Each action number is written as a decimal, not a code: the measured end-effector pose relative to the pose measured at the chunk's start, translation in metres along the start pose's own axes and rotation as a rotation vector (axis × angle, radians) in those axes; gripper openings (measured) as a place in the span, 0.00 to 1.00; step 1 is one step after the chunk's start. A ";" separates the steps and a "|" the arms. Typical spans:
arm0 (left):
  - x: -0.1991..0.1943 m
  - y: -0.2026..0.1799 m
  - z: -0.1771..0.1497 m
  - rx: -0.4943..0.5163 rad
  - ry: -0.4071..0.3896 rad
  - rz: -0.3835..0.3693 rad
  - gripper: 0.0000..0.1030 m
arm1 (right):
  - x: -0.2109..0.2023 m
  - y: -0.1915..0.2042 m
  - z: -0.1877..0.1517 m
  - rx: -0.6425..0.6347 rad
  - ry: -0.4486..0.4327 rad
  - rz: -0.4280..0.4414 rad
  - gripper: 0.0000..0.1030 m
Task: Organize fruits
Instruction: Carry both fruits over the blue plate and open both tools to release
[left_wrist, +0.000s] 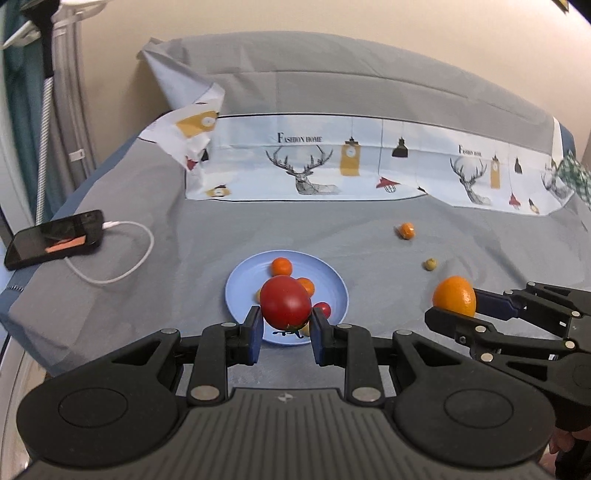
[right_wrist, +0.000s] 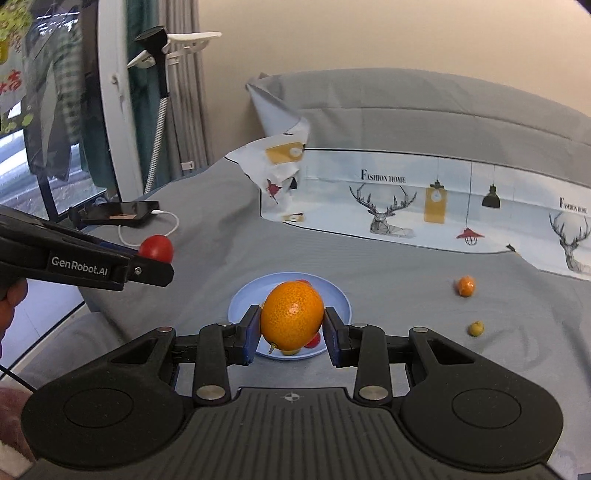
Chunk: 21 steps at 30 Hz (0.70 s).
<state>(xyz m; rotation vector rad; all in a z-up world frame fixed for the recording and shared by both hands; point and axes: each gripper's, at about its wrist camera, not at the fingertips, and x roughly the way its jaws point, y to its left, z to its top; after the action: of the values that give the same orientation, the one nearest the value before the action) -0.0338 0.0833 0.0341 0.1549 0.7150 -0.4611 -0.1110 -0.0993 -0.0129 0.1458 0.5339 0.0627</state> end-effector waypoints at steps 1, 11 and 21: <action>-0.001 0.002 0.000 -0.007 -0.004 0.002 0.29 | -0.001 0.003 0.001 -0.005 -0.002 0.000 0.36; -0.007 0.014 0.001 -0.033 -0.025 0.000 0.29 | -0.003 0.013 0.006 -0.035 -0.006 -0.010 0.36; 0.002 0.014 0.003 -0.043 -0.007 0.008 0.29 | 0.001 0.009 0.004 -0.026 0.005 -0.009 0.36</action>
<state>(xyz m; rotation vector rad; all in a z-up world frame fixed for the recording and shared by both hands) -0.0241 0.0939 0.0350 0.1163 0.7170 -0.4381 -0.1083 -0.0913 -0.0083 0.1175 0.5382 0.0616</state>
